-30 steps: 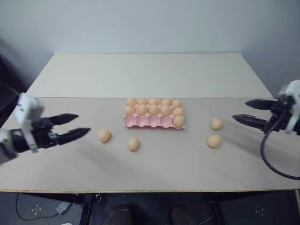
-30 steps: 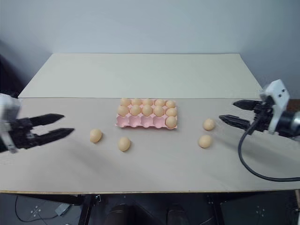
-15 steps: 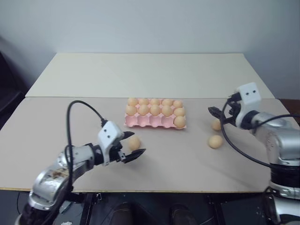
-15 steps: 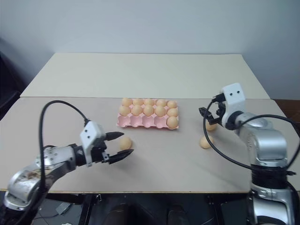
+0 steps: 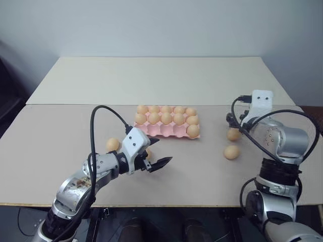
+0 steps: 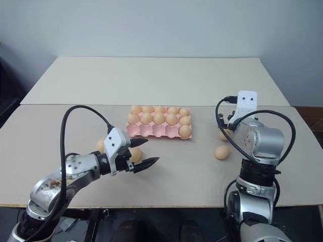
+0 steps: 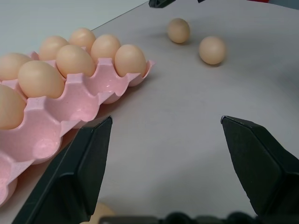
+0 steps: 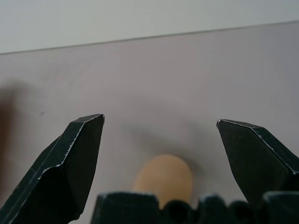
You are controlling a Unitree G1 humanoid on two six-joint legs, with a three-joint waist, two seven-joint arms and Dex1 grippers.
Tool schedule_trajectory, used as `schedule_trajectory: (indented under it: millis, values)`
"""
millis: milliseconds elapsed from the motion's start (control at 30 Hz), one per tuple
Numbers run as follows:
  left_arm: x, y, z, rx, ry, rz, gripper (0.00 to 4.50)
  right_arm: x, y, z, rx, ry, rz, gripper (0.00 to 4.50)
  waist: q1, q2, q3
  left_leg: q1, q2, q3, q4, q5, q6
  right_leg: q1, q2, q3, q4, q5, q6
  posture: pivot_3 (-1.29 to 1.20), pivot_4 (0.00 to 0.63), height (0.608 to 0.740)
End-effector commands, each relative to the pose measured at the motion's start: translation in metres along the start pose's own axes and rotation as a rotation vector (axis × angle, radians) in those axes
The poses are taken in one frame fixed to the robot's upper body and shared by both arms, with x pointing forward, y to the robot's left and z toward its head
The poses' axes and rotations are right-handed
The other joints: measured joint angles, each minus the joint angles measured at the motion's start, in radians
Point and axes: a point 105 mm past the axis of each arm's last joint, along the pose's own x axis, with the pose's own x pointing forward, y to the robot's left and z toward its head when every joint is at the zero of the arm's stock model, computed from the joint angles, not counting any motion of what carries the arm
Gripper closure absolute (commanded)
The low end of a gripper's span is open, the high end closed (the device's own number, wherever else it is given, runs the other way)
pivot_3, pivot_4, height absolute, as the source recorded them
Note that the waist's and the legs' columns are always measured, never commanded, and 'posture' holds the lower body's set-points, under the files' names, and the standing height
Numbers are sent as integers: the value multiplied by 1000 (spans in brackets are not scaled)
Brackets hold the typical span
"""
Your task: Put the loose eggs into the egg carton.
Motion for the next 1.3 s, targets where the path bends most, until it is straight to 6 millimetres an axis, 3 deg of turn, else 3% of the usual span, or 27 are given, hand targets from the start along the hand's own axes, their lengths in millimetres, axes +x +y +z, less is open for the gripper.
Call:
schedule_trajectory:
  millis: [33,167,900,1000,1200,1300]
  values:
    - [-1,-2,8,30,-24,-3,446,-6,-6,3,32,34,-63,0,0,0,0,0,0,0,0,0,0,0,0,0,0,0,0,0,150,740]
    - [-1,-2,9,32,-26,-4,446,-4,-8,-6,73,107,-106,0,0,0,0,0,0,0,0,0,0,0,0,0,0,0,0,0,150,740]
    - [-4,0,9,28,-23,4,446,15,-13,-19,184,112,-199,0,-3,0,0,-1,0,-1,-1,0,0,-1,0,-1,0,0,0,0,150,740]
    - [-5,1,9,29,-23,8,399,15,-14,-20,186,114,-209,553,-3,0,0,-1,0,-1,-1,0,0,-1,0,-1,0,0,0,0,150,740]
    - [-5,2,9,31,-22,13,399,15,-15,-20,176,105,-215,2484,-3,0,0,-1,0,-1,-1,0,0,-1,0,-1,-1,0,0,0,150,740]
    - [-6,4,10,31,-29,25,399,11,-7,-11,113,48,-165,2789,-4,0,0,-1,0,-1,-1,0,0,-1,0,-1,-1,0,0,0,150,740]
